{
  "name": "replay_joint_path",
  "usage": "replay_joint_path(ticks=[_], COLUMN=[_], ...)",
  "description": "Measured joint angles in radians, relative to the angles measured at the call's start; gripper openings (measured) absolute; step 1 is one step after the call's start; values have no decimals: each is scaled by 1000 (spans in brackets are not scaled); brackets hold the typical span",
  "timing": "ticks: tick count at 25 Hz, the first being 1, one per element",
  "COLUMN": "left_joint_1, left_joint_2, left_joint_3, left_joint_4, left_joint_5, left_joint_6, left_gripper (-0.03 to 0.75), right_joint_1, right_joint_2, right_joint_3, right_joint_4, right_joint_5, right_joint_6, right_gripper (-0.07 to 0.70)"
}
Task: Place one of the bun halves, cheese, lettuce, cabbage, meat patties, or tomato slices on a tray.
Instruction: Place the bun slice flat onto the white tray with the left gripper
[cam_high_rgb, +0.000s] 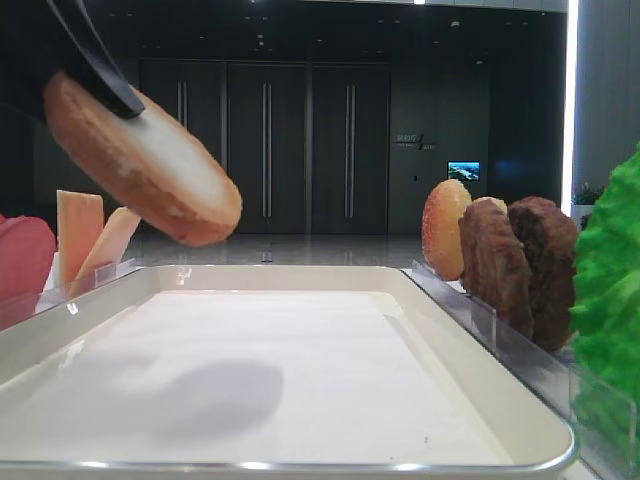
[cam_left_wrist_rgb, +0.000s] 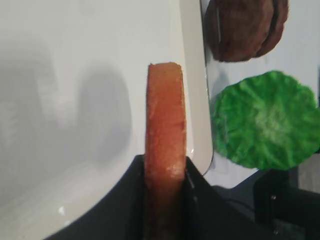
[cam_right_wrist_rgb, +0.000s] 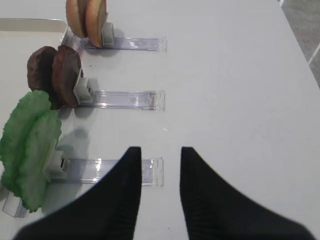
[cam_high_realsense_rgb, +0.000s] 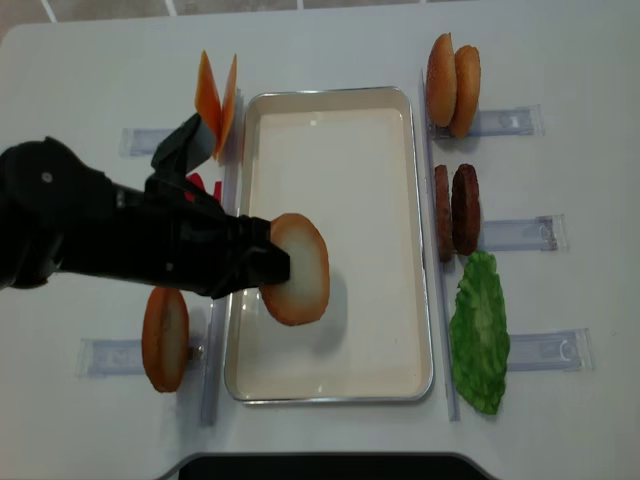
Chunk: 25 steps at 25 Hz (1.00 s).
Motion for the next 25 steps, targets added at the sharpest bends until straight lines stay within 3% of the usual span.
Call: replay_joint_path(ticks=[3, 10, 17, 25], left_joint_1=[49, 65, 65, 65], left_joint_2=[0, 116, 267, 308], left_joint_3=[60, 80, 80, 80], left_joint_4=[-211, -447, -573, -609], left_joint_5=[-18, 38, 91, 110], left_joint_6=[210, 445, 602, 660], left_gripper=[120, 120, 120, 120], right_joint_1=[0, 0, 0, 0], right_joint_2=[0, 0, 0, 0], right_joint_3=[0, 0, 0, 0], right_joint_4=[0, 0, 0, 0], right_joint_5=[0, 0, 0, 0], right_joint_6=[0, 0, 0, 0], right_gripper=[190, 190, 190, 190])
